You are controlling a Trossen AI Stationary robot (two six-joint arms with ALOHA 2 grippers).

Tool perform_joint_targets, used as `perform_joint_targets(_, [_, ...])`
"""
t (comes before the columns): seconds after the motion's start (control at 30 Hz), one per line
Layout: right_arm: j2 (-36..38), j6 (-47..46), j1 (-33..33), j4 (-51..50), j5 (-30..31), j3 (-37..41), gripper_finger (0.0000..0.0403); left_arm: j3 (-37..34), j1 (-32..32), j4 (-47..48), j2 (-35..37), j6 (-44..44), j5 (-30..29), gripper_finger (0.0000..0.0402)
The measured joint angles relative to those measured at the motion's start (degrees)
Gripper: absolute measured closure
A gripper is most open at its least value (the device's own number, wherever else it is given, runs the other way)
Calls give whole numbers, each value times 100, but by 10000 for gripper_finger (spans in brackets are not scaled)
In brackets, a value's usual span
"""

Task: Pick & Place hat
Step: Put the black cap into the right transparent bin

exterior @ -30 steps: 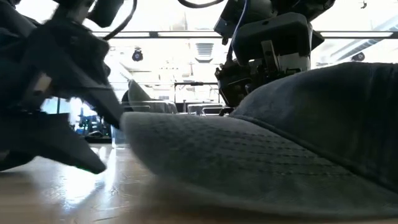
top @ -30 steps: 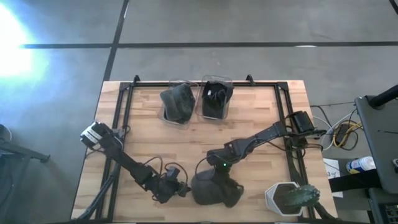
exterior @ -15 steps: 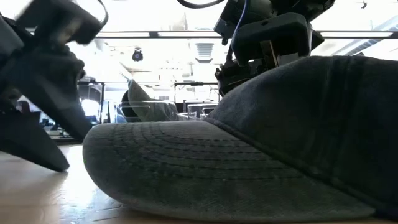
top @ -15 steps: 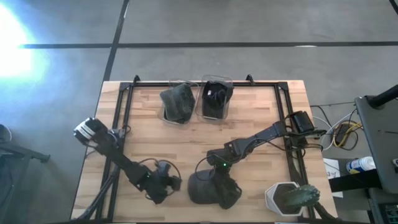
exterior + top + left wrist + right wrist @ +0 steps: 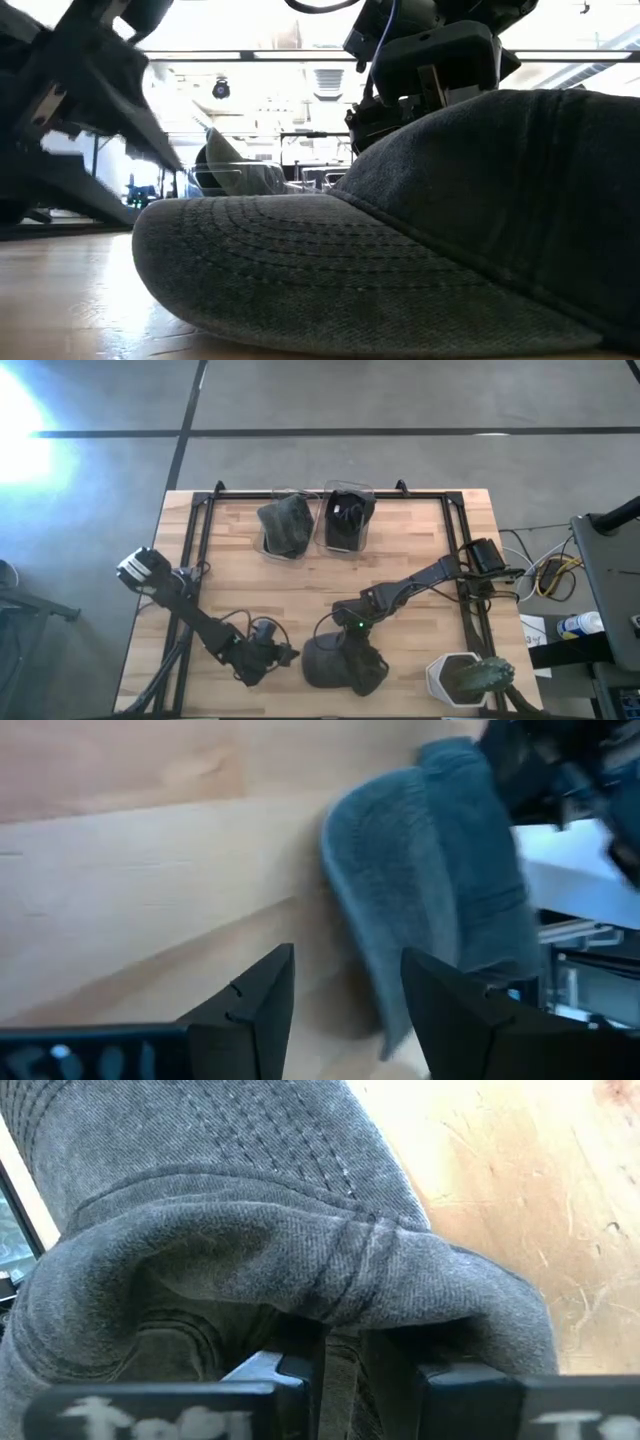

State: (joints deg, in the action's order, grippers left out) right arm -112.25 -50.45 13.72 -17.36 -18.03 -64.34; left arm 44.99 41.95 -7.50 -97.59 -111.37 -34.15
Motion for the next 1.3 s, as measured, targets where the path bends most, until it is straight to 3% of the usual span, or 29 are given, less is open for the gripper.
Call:
perform_joint_targets(0.27, [0,-15,-2,22,8,0,335,127,-101,-1104,-593,197,16,223])
perform_joint_targets(0.57, [-7,-93,-4,138,32,0,335,268,-315,-1505,-837,525,-66,229])
perform_joint_targets(0.7, [-12,-171,-4,297,51,2,335,260,-455,-1951,-827,1300,-47,268])
perform_joint_targets(0.9, [-26,-206,-28,603,75,7,335,338,-672,-2187,-778,1733,71,378])
perform_joint_targets(1.17, [732,306,-69,70,196,17,335,330,-800,-1627,-299,2207,-172,393])
perform_joint_targets(1.3, [1673,670,-74,-517,1003,9,335,310,-805,-729,318,2384,-702,394])
